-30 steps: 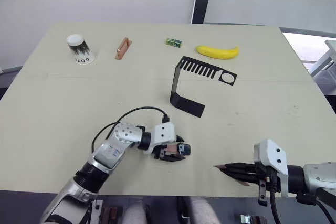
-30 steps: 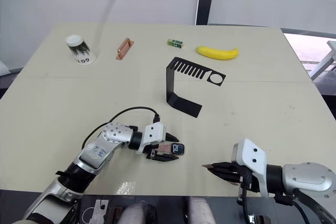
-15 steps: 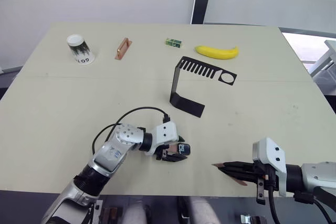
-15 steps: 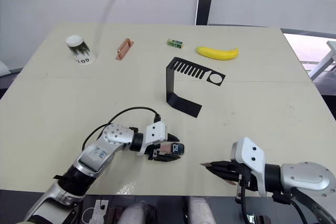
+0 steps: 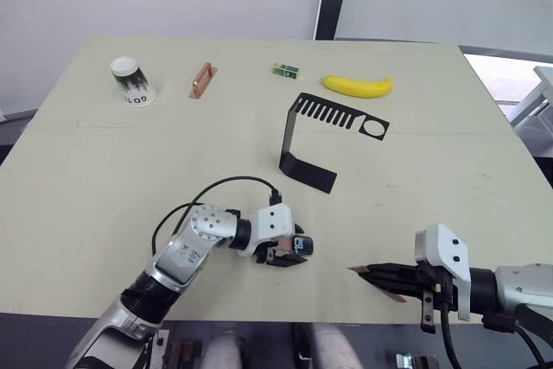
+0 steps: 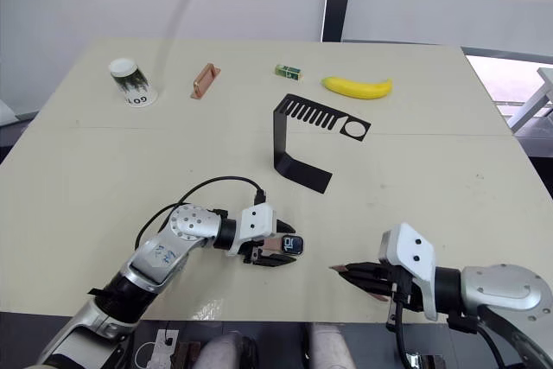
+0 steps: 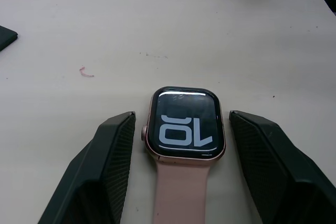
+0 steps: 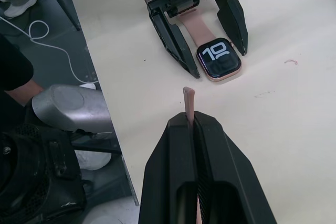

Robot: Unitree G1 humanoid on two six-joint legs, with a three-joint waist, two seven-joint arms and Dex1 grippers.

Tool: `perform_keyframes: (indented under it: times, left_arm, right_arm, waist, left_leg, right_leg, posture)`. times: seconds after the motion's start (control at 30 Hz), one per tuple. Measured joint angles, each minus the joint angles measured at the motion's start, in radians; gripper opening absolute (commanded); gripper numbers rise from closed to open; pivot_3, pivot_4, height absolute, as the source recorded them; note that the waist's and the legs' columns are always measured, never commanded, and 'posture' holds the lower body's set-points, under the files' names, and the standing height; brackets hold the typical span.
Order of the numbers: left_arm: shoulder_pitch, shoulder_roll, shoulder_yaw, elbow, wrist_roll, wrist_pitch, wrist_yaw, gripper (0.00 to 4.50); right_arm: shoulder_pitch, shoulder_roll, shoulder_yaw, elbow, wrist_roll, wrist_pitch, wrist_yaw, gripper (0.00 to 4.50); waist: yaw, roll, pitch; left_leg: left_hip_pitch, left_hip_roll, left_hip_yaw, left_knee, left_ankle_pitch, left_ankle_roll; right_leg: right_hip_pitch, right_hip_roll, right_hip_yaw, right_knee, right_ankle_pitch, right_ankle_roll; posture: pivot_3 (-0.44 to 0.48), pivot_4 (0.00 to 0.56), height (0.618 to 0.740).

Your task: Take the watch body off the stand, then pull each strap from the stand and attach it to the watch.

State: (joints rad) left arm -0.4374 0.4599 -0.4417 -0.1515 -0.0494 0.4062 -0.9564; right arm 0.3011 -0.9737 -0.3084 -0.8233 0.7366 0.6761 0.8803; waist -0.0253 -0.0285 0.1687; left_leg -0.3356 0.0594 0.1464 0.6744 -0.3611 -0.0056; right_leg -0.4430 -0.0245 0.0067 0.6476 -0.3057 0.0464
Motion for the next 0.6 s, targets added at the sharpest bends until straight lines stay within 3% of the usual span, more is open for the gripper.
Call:
perform_keyframes:
  times: [0.2,0.23,0.33,0.6]
  left_arm:
    - [0.0,0.0,-0.001,0.0,0.006,-0.004,0.0,3.12]
    - [0.0,0.0,-0.001,0.001,0.007,-0.005,0.0,2.58]
    - [-0.009,-0.003,0.0,0.008,0.011,-0.006,0.003,1.59]
    - [-0.054,-0.018,0.015,0.048,-0.034,0.068,-0.024,1.6]
  right_arm:
    - [-0.006,0.001,0.0,0.0,0.0,0.0,0.0,0.0]
    - [-0.009,0.001,0.001,0.0,0.0,0.0,0.0,0.0]
    - [-0.015,0.001,0.003,0.0,0.0,0.001,0.0,0.0]
    - [-0.048,0.0,0.023,-0.002,-0.023,-0.007,0.0,0.0]
  waist:
    - [0.0,0.0,0.0]
    - [0.0,0.0,0.0]
    - [0.0,0.0,0.0]
    - [0.0,0.0,0.0]
  left_leg:
    - [0.0,0.0,0.0,0.001,0.0,0.0]
    - [0.0,0.0,0.0,0.001,0.0,0.0]
    - [0.0,0.0,0.0,0.003,0.0,0.0]
    - [0.0,0.0,0.0,0.006,-0.001,0.001]
  right_leg:
    - [0.0,0.0,0.0,0.001,0.0,0.0]
    - [0.0,0.0,0.0,0.001,0.0,0.0]
    - [0.0,0.0,0.0,0.002,0.0,0.0]
    - [0.0,0.0,0.0,0.004,0.0,0.0]
  posture:
    - [0.0,0.15,0.74]
    - [0.0,0.15,0.74]
    - [0.0,0.15,0.74]
    - [0.0,0.15,0.74]
